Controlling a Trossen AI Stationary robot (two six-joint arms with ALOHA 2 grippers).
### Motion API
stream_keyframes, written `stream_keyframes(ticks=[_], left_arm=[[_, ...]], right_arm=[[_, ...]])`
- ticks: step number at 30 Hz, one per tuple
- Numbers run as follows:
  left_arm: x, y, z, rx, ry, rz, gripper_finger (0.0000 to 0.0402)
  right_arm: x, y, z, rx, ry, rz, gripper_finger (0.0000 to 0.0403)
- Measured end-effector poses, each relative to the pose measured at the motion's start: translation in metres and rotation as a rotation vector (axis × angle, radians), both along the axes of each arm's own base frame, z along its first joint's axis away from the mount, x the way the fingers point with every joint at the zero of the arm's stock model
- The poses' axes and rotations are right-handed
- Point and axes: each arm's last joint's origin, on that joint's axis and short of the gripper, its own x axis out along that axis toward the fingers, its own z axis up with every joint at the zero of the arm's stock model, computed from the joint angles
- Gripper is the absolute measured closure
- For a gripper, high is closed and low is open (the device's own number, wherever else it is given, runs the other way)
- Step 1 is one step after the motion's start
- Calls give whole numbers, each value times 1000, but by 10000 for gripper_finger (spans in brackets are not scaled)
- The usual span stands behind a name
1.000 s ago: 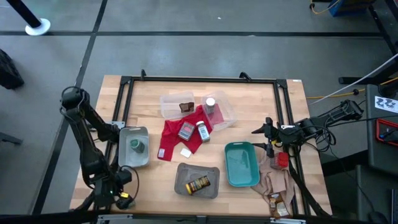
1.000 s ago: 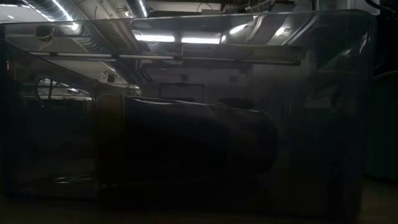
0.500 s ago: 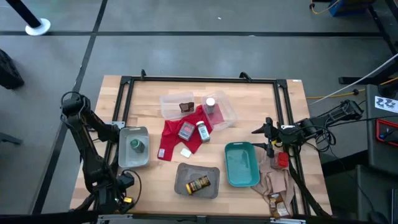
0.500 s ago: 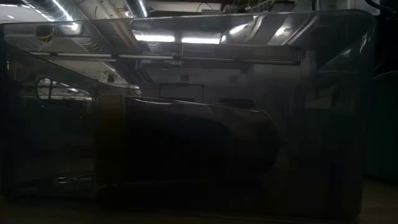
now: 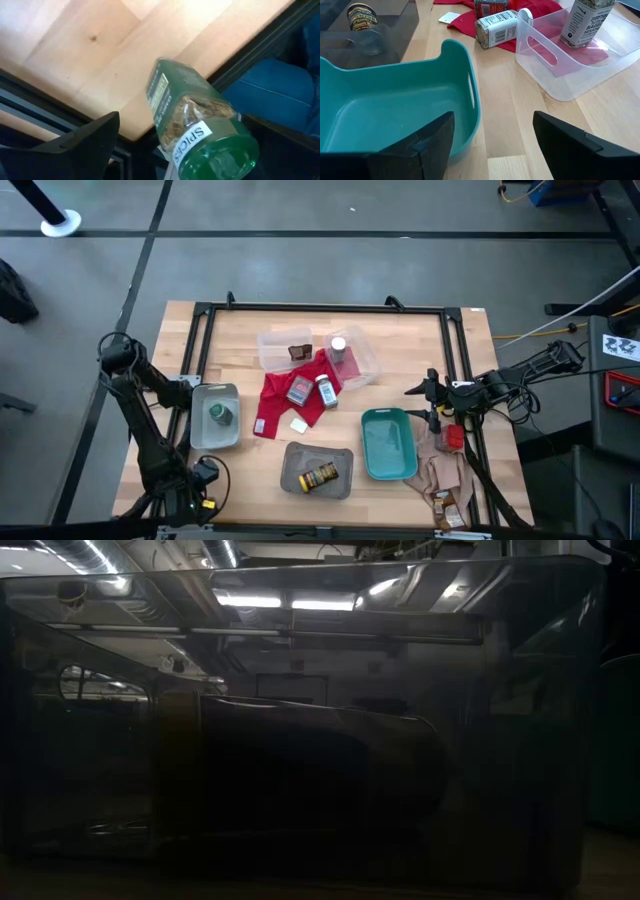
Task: Sort spices by type
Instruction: Put the green seasoning bottle into the gray bin
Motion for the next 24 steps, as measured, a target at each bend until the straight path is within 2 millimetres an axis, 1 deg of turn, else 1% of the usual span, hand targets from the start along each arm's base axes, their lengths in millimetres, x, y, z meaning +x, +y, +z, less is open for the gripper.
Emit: stream_keyframes(ticks=[24], left_arm=[[0,0,0,8,-8,-18,3]], right_arm=[[0,0,0,0,0,0,132]])
